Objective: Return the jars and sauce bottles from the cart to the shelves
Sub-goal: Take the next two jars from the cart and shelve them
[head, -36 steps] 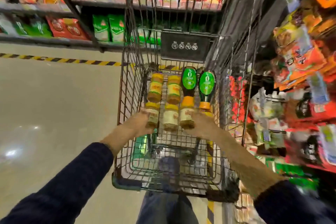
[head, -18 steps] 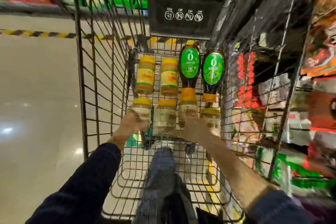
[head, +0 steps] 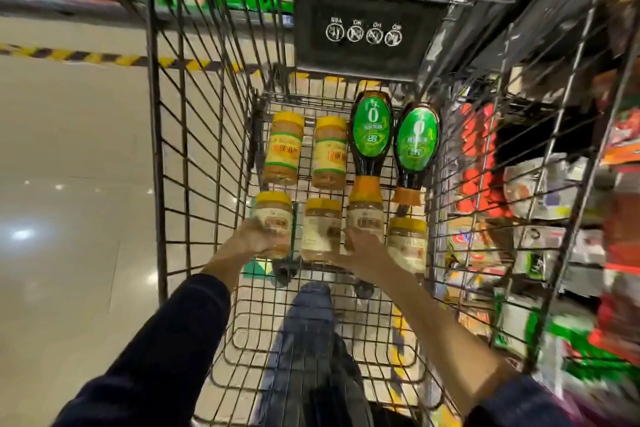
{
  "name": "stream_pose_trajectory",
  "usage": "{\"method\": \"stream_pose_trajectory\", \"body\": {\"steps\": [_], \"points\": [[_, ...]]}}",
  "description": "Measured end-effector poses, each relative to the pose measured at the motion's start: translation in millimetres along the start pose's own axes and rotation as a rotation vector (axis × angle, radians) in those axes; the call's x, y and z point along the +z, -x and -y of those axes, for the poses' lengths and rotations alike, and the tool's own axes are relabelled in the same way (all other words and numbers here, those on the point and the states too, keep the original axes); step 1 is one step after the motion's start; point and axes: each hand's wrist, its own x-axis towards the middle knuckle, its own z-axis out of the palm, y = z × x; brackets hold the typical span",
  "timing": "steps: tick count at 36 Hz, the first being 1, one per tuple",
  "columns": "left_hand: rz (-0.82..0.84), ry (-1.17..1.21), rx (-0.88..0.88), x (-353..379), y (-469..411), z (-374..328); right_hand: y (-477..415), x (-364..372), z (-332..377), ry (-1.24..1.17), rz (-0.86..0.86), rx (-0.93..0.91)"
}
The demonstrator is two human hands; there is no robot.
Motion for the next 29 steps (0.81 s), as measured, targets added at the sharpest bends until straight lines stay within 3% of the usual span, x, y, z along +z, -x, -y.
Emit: {"method": "stream_pose_trajectory", "body": {"steps": [7, 14, 29], "points": [[0.112, 0.080, 0.053, -9.1, 41.6, -26.4, -13.2, 11.4, 10.6, -0.002, -0.048, 0.198], [0.066, 0.159, 0.113, -16.1, 51.1, -37.5, -29.1, 23.1, 19.3, 0.067, -0.023, 0.248], [0.051, 0.266, 0.165, -21.1, 64.2, -41.4, -66.5, 60.5, 15.0, -0.417, 0.006, 0.265]]}}
